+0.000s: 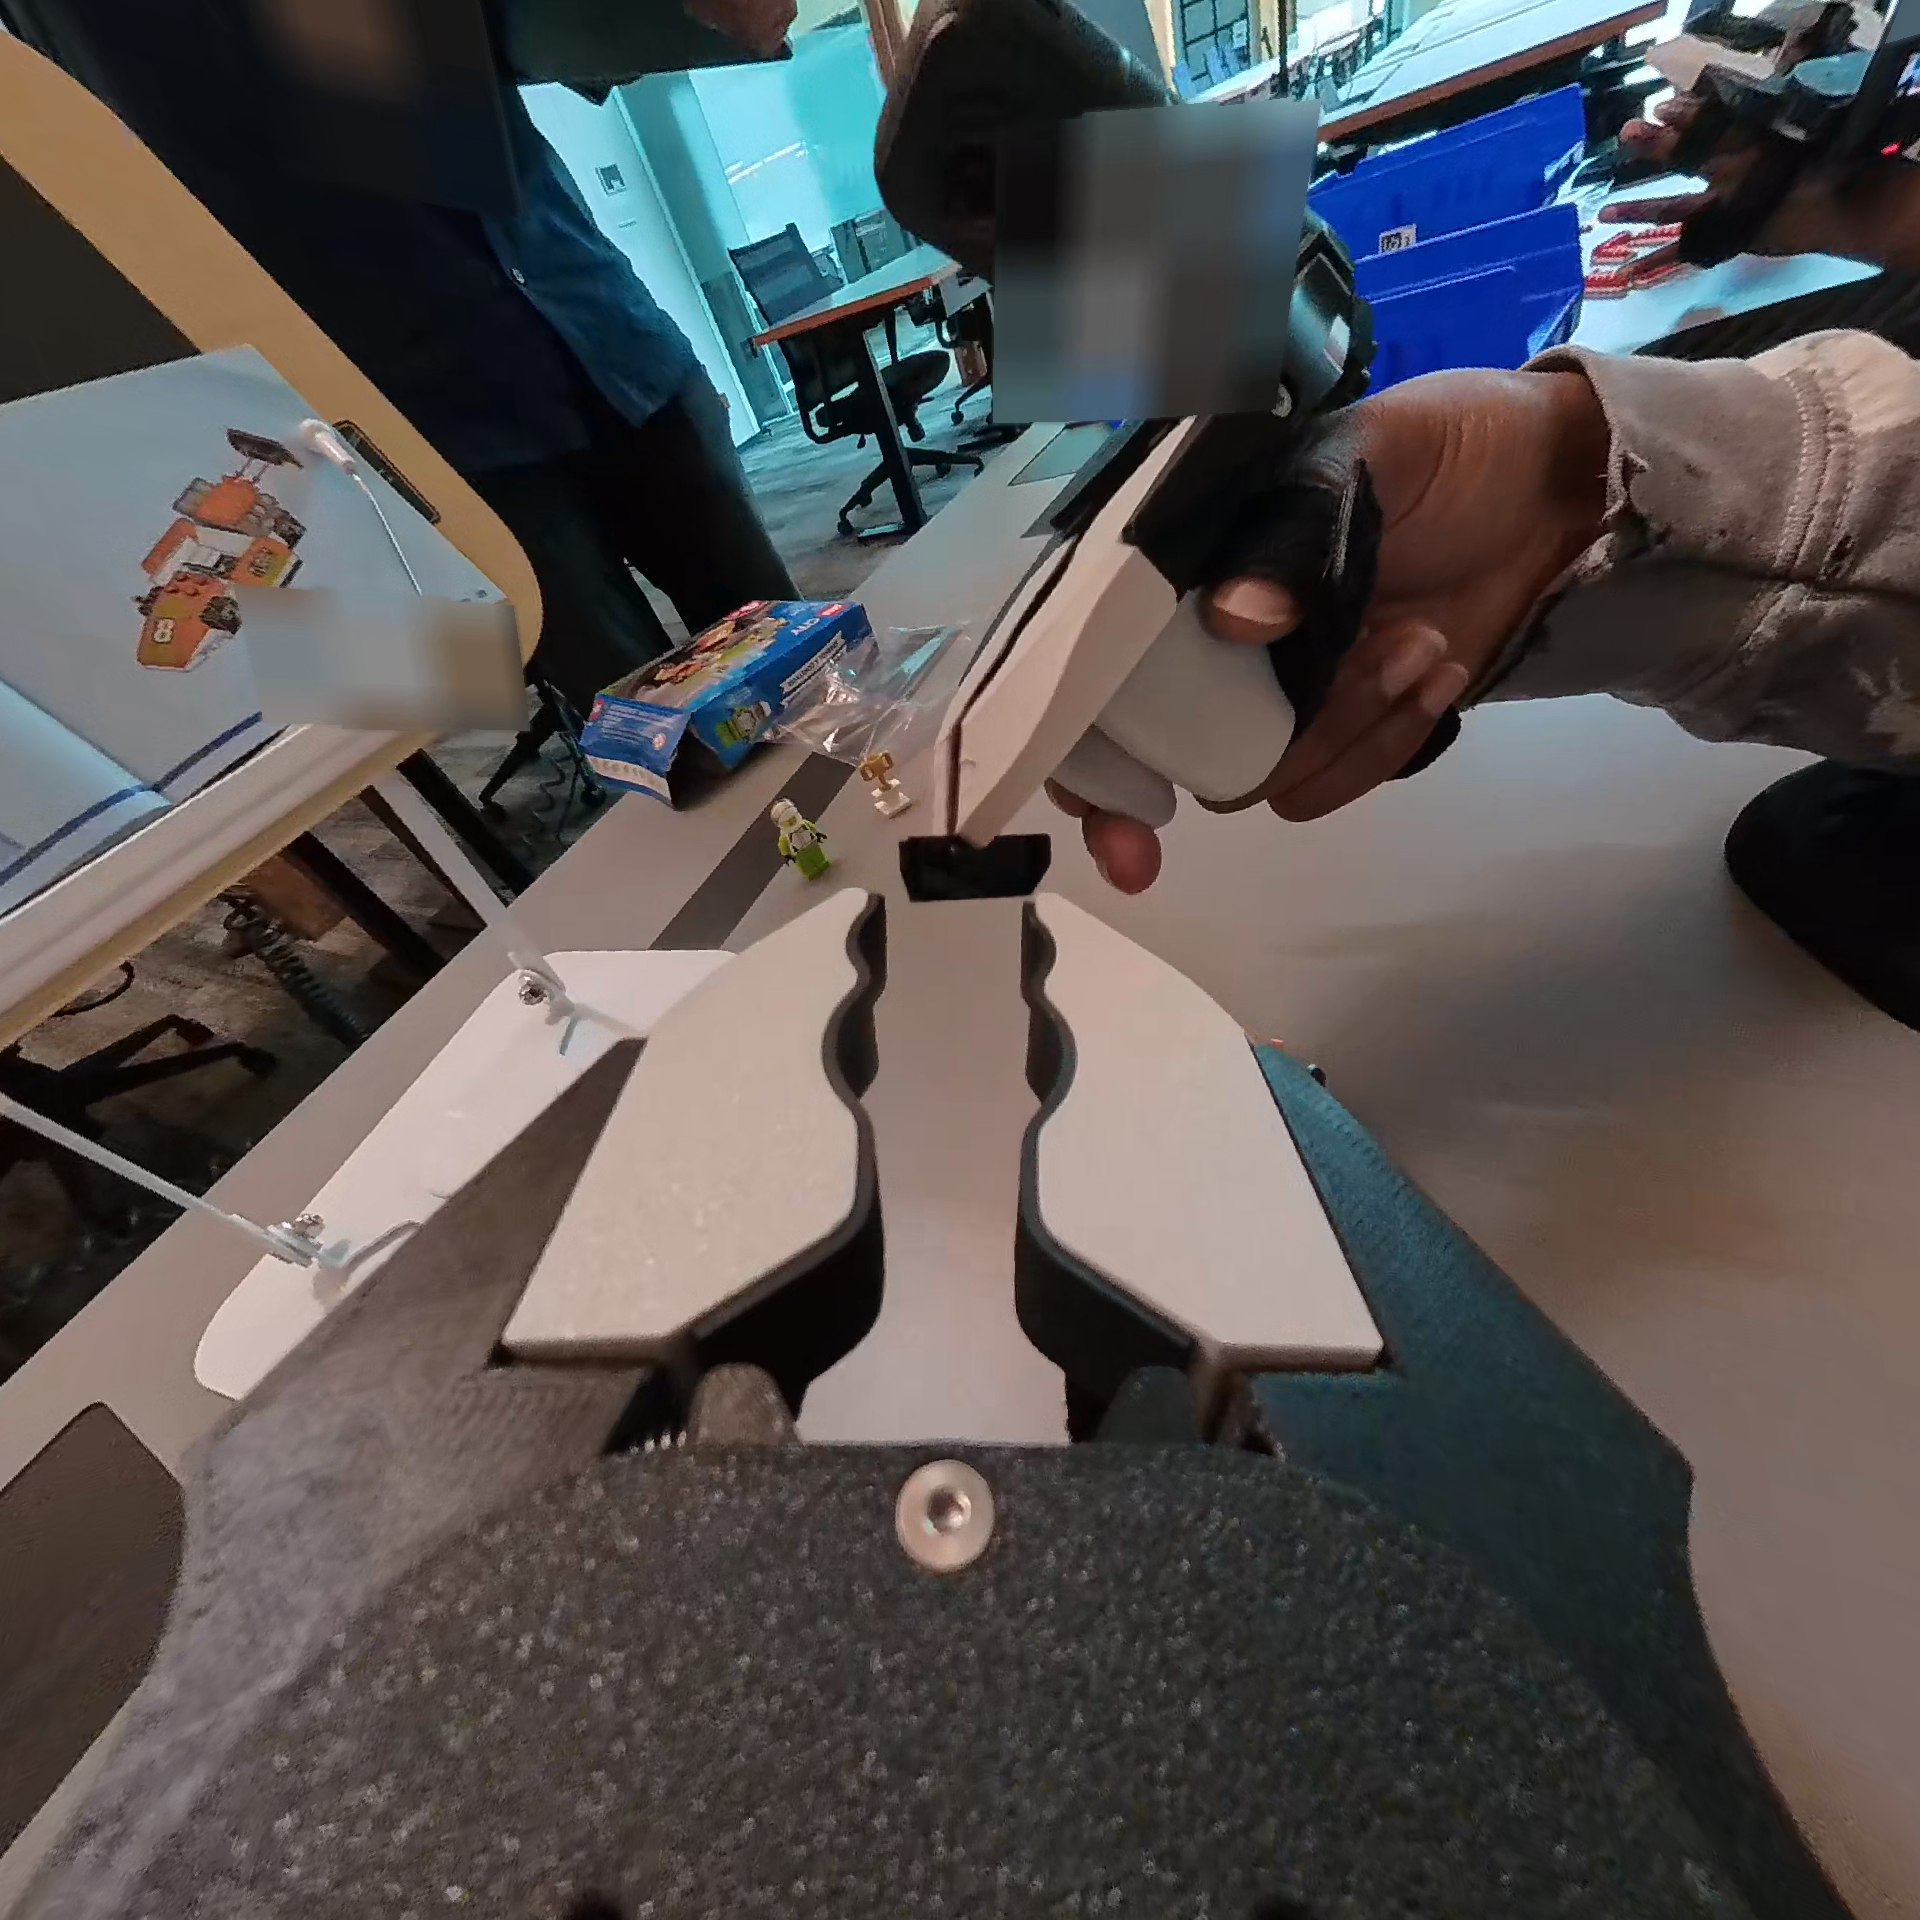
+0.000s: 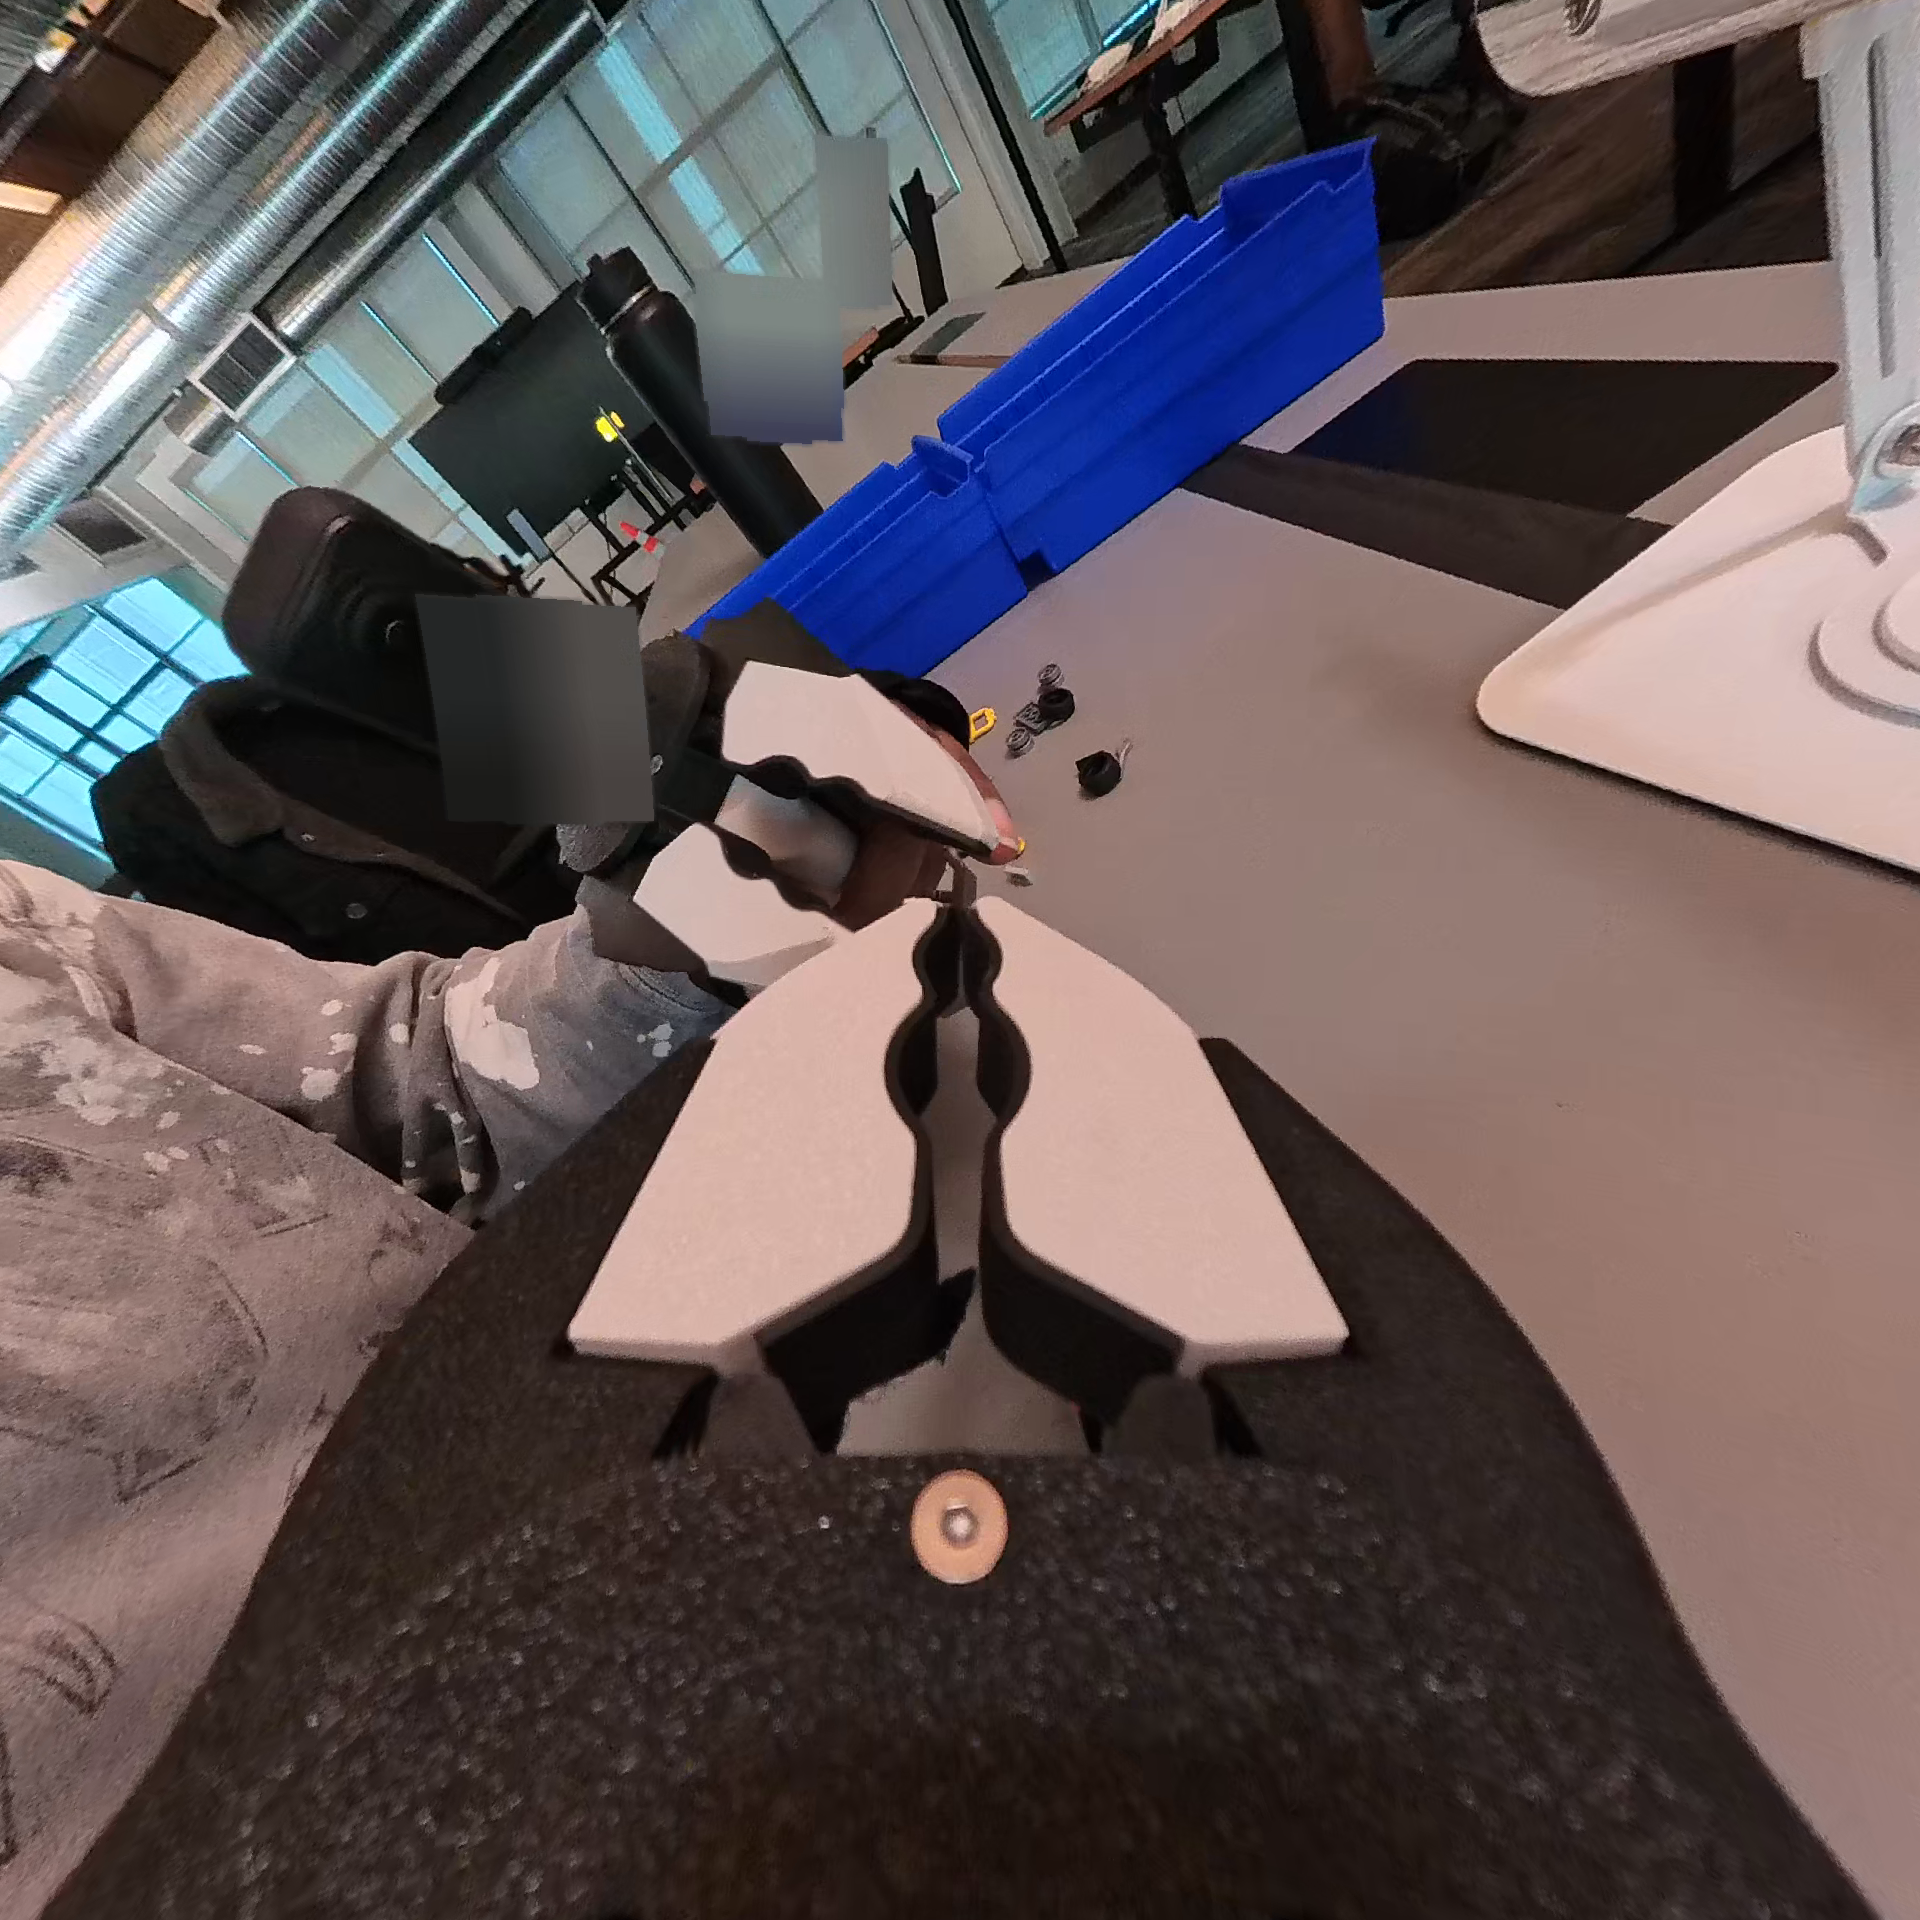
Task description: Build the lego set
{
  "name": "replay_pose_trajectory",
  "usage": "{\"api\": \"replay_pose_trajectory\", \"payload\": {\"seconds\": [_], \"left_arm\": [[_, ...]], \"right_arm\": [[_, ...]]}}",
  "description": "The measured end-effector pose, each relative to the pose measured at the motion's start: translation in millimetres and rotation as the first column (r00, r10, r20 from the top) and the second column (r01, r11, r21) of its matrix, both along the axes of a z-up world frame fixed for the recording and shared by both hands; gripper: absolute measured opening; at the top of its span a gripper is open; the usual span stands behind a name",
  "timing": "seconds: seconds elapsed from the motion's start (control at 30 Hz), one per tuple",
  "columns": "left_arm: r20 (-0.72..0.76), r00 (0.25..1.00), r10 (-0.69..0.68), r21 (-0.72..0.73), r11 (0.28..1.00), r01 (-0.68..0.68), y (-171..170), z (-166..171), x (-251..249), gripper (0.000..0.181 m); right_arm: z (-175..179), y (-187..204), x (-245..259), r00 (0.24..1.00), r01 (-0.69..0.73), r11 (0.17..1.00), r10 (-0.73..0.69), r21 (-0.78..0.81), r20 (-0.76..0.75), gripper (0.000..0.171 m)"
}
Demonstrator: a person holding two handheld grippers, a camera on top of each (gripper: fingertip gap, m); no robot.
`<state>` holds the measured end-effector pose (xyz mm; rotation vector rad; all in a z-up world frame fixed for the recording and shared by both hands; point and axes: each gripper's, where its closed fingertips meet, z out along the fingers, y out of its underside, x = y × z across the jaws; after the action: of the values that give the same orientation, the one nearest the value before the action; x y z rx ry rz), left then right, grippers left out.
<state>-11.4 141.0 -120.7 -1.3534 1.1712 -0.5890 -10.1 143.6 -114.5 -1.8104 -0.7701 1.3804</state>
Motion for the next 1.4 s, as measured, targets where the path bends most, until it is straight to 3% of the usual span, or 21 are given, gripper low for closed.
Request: {"api": "replay_pose_trajectory", "payload": {"seconds": [0.4, 0.93, 1.17, 1.4], "left_arm": [[0.034, 0.999, -0.022, -0.074, 0.997, 0.024, 0.0, -3.8, 0.6, 0.024], [-0.058, 0.972, -0.229, -0.187, 0.959, 0.215, -32.3, -19.5, 5.9, 0.024], [-0.103, 0.951, -0.291, -0.233, 0.937, 0.261, -45.0, -31.7, 11.9, 0.008], [0.055, 0.969, -0.239, -0.276, 0.929, 0.245, -33.6, -14.2, 11.2, 0.002]], "right_arm": [[-4.7, -0.4, 1.7, 0.999, -0.001, 1.000, 0.001, 0.024, 0.041, 0.001], [-25.4, -31.4, 12.1, 0.949, -0.223, 0.966, 0.185, 0.130, 0.255, 0.001], [-38.6, -43.5, 9.2, 0.905, -0.305, 0.939, 0.236, 0.156, 0.353, 0.001], [-20.2, -36.8, 8.6, 0.945, -0.256, 0.943, 0.197, 0.212, 0.261, 0.002]]}}
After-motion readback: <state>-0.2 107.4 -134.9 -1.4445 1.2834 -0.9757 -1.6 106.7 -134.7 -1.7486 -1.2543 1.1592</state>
